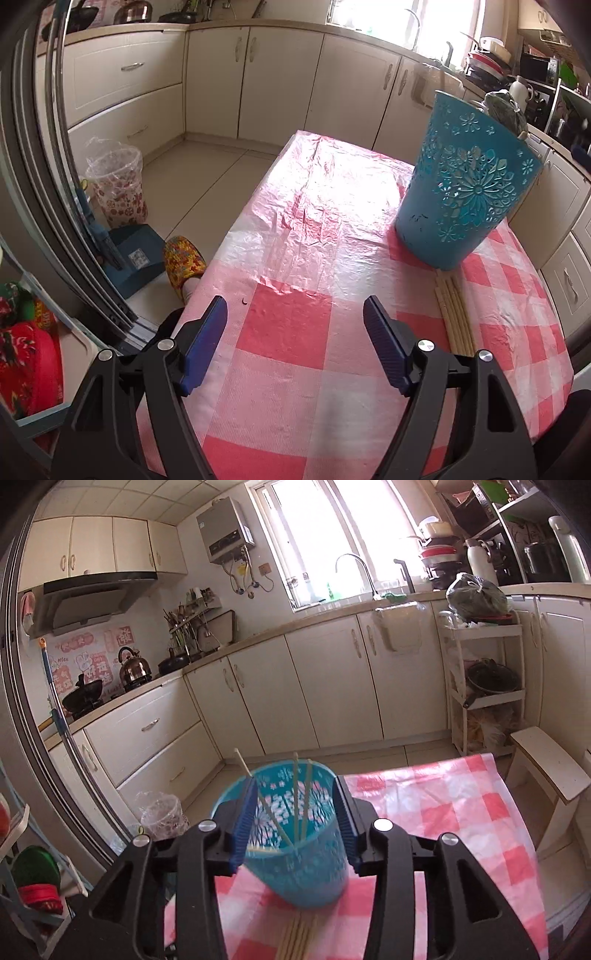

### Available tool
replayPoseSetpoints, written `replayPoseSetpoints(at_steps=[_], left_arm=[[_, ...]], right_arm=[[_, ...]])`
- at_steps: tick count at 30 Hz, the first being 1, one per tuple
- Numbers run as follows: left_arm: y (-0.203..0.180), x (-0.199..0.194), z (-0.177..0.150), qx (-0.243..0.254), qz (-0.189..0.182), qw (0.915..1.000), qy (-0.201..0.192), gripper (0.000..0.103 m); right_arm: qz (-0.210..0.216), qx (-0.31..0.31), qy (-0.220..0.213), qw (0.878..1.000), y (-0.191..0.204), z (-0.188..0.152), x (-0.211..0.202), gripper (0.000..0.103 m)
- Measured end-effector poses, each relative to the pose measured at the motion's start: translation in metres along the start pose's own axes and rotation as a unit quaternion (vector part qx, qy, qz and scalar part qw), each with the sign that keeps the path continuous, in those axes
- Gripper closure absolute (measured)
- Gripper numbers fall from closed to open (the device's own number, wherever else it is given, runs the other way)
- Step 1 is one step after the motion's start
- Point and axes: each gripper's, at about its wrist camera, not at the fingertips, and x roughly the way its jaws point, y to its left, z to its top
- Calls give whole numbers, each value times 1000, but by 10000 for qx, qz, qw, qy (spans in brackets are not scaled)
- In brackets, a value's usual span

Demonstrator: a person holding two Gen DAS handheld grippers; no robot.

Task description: Organize utensils

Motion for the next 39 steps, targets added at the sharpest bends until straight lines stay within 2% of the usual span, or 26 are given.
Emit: replayPoseSetpoints(at_steps=[8,14,17,19,24,32,37,39], left_arm=[[-18,-54,-13,259,-8,9996,-67,23],[-27,-77,-20,288,-55,9995,-152,21],[-25,-79,-24,278,-74,9996,-69,21],[-24,-81,-25,273,-65,9996,-87,21],[-19,-80,-28,228,-52,9997,-5,21],[-11,-70,-32,136,34,9998,133,21],[-10,-61,-34,136,42,9996,241,21],[-11,-58,-36,145,42,9995,270,21]], right_arm=[[-368,695,757,9940,-22,-90,-61,60],[-435,441,978,9933,-14,-99,-63,60],[-410,229,1293,9905,-9,-109,-49,60],[-340,97,1518,9878,-5,-121,-37,72],[-303,-237,1943,9802,7,-135,6,82],[-455,-420,2235,9727,11,-143,57,84],[-458,-526,2286,9710,10,-147,61,85],[-442,-472,2324,9705,7,-146,59,88]])
